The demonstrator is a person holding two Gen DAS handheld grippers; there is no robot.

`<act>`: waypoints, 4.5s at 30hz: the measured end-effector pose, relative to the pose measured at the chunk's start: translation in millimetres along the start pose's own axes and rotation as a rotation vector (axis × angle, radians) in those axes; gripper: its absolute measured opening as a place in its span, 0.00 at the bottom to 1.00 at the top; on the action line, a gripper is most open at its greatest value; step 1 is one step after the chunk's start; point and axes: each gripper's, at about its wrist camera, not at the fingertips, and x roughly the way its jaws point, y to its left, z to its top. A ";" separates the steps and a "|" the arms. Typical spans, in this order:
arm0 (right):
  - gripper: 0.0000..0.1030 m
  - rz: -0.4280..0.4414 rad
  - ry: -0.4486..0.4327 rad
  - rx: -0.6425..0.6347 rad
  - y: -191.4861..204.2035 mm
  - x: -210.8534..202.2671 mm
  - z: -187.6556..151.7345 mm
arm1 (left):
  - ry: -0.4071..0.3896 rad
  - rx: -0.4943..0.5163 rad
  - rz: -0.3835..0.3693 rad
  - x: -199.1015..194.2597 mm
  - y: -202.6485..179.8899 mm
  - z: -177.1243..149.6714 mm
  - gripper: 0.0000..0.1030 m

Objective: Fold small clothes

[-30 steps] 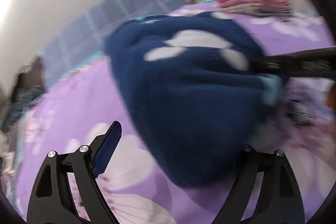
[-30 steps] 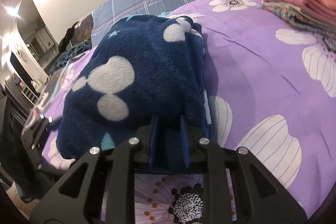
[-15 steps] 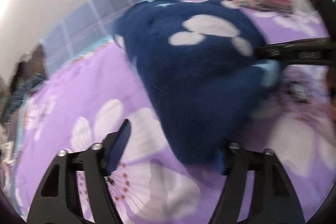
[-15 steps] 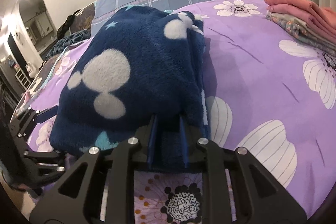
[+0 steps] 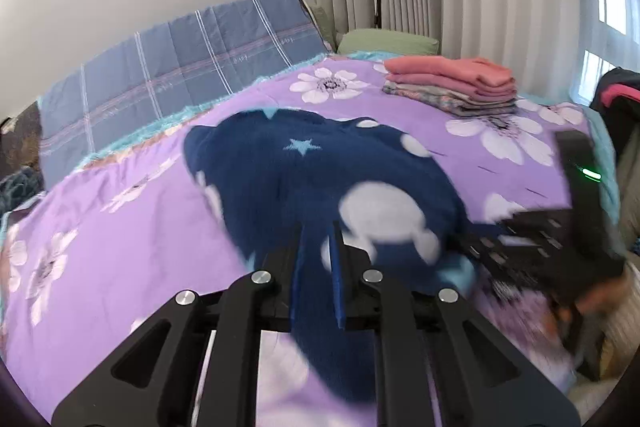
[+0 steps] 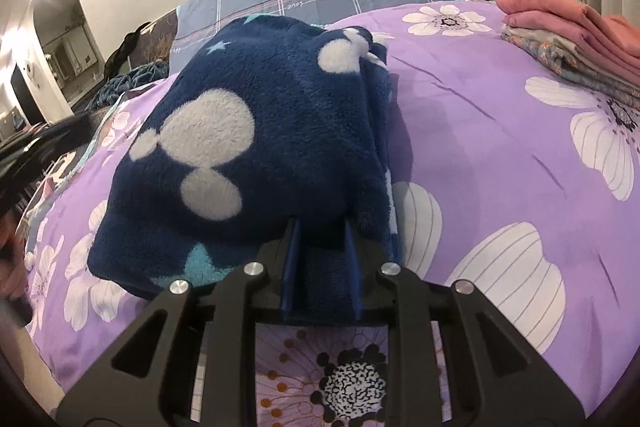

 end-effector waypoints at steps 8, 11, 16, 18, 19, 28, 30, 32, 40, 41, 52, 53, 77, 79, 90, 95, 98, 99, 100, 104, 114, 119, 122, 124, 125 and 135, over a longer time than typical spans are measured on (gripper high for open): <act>0.22 -0.046 0.034 -0.098 11.7 -0.9 5.4 | 0.143 0.134 0.040 70.1 -8.2 -5.1 0.13; 0.19 -0.058 0.060 -0.069 14.3 -9.7 22.5 | 0.129 0.163 0.063 69.7 -12.5 -9.3 0.12; 0.22 -0.019 -0.126 -0.121 35.8 -42.8 68.5 | 0.121 0.077 0.020 70.5 -1.3 -8.2 0.12; 0.26 0.005 -0.149 -0.155 43.5 -33.6 83.1 | 0.118 0.084 0.029 69.0 -4.3 -9.0 0.12; 0.29 0.010 -0.118 -0.155 43.0 -19.1 86.9 | 0.115 0.087 0.034 68.9 -5.2 -9.5 0.12; 0.31 -0.045 0.066 -0.088 14.3 58.9 74.7 | 0.104 0.105 0.054 67.0 -13.3 -11.0 0.12; 0.31 -0.046 0.061 -0.112 16.1 60.2 73.7 | 0.105 0.101 0.054 66.7 -12.7 -10.4 0.12; 0.32 -0.045 0.062 -0.106 15.7 60.9 74.3 | 0.107 0.096 0.056 65.0 -12.1 -9.3 0.13; 0.32 -0.051 0.044 -0.126 19.9 53.9 67.1 | 0.103 0.141 0.089 56.3 -15.8 -3.9 0.14; 0.32 -0.050 0.043 -0.123 19.6 53.5 66.8 | 0.100 0.125 0.074 52.3 -12.5 0.4 0.15; 0.33 -0.047 0.025 -0.108 18.4 53.0 65.7 | 0.155 0.002 0.103 141.7 62.6 64.4 0.17; 0.33 -0.032 0.021 -0.108 18.7 53.3 66.1 | 0.213 0.049 0.123 167.7 62.9 48.4 0.17; 0.33 -0.062 0.022 -0.122 21.9 58.0 70.6 | 0.186 -0.171 0.079 197.9 121.8 55.1 0.32; 0.33 -0.060 0.020 -0.133 21.5 57.6 69.3 | 0.180 -0.111 0.111 192.1 114.6 56.8 0.32; 0.33 -0.051 0.009 -0.137 20.1 55.4 66.4 | 0.065 -0.070 -0.145 107.1 74.8 63.4 0.50; 0.33 -0.060 0.025 -0.137 22.5 54.7 68.6 | 0.087 -0.108 -0.126 134.7 61.5 25.6 0.51; 0.33 -0.060 0.047 -0.097 28.0 35.3 91.0 | 0.091 -0.152 -0.136 132.4 65.7 26.1 0.51; 0.33 -0.052 0.001 -0.089 31.5 22.6 104.4 | 0.084 -0.142 -0.133 131.9 64.5 24.3 0.51; 0.33 -0.053 -0.050 -0.107 37.1 12.6 117.4 | 0.084 -0.145 -0.135 131.7 64.2 23.9 0.51; 0.33 -0.058 -0.091 -0.169 53.1 22.5 160.1 | 0.085 -0.147 -0.134 132.8 65.6 25.0 0.51; 0.33 -0.108 0.221 -0.064 0.4 161.4 161.4 | 0.056 -0.114 -0.111 137.2 58.5 25.7 0.51; 0.35 -0.110 0.151 -0.086 9.1 136.1 160.4 | 0.056 -0.155 -0.105 122.3 64.7 28.0 0.51; 0.38 -0.113 0.094 -0.086 10.1 103.1 155.8 | 0.025 -0.157 -0.116 91.0 66.0 28.3 0.51; 0.42 -0.099 0.052 -0.097 14.5 73.9 149.0 | 0.012 -0.140 -0.146 72.3 65.5 24.3 0.51; 0.42 -0.071 0.038 -0.095 17.0 59.0 143.0 | 0.011 -0.128 -0.153 63.0 63.8 19.9 0.51; 0.50 -0.051 0.064 -0.176 34.2 72.9 80.8 | 0.041 -0.049 -0.095 79.2 31.7 -17.8 0.59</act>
